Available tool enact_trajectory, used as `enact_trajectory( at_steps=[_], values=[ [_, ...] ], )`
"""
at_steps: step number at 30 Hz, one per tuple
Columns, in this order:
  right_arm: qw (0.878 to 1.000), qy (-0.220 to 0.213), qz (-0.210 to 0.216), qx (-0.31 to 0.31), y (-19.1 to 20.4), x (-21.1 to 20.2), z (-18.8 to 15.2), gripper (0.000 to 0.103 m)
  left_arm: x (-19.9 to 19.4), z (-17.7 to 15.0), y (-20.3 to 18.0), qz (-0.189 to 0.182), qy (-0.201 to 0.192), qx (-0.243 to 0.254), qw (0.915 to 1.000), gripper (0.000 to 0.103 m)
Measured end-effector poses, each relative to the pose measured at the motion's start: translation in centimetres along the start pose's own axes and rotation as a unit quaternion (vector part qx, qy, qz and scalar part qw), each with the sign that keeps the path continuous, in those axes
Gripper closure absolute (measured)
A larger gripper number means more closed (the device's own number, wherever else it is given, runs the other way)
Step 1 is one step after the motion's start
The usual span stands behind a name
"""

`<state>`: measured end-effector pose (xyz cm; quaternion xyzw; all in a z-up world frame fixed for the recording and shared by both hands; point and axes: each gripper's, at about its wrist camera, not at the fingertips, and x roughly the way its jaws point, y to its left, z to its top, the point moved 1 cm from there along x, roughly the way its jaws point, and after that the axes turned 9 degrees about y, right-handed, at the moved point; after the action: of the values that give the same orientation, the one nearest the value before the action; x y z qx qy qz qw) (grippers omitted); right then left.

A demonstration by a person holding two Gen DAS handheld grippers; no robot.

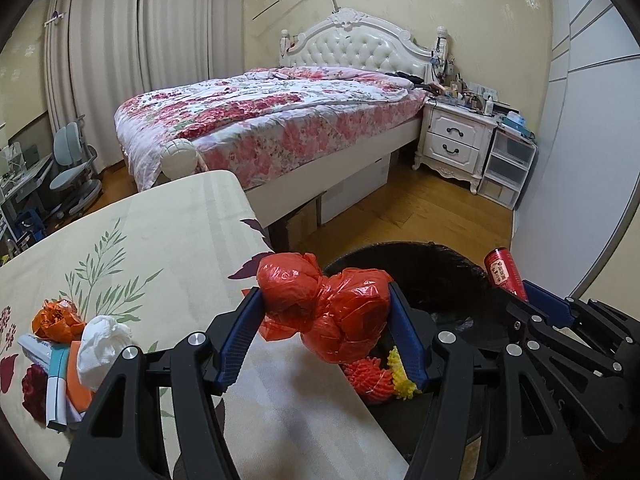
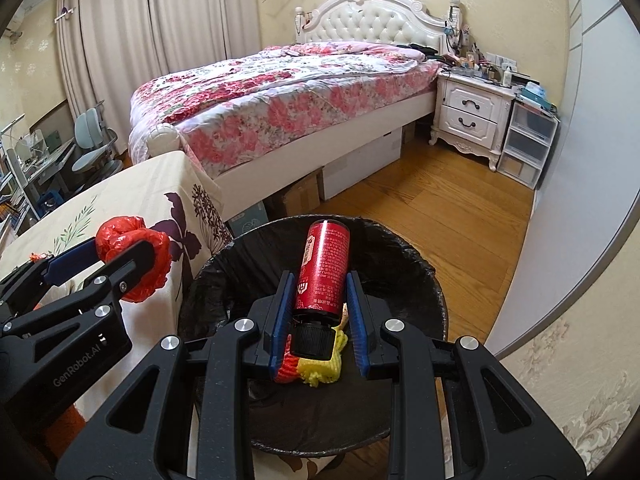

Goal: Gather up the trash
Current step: 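Open the left tool over the bin while the right tool releases the red can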

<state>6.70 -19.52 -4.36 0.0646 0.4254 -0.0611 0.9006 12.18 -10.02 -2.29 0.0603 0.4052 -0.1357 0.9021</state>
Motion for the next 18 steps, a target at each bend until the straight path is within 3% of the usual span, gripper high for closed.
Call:
enact_trajectory(
  at_steps=[7,10,14,18],
  values=[
    [1.0,0.003,-0.005,0.006,-0.4,0.4,0.2,0.075,1.1,0.0,0.1,0.0,0.014,-0.001,0.9999,0.031],
    [1.0,-0.001,-0.01,0.01,-0.7,0.4,0.3,0.061,1.0,0.0,0.2,0.005,0.01,-0.003,0.9999,0.024],
    [1.0,-0.007,-0.016,0.015,-1.0,0.1,0.3,0.057,0.7,0.2,0.4,0.012,0.006,-0.007,0.9999,0.02],
    [0.999,-0.015,-0.023,0.02,-1.1,-0.4,0.4,0.045,0.1,0.2,1.0,0.016,0.002,-0.016,0.9997,0.017]
  ],
)
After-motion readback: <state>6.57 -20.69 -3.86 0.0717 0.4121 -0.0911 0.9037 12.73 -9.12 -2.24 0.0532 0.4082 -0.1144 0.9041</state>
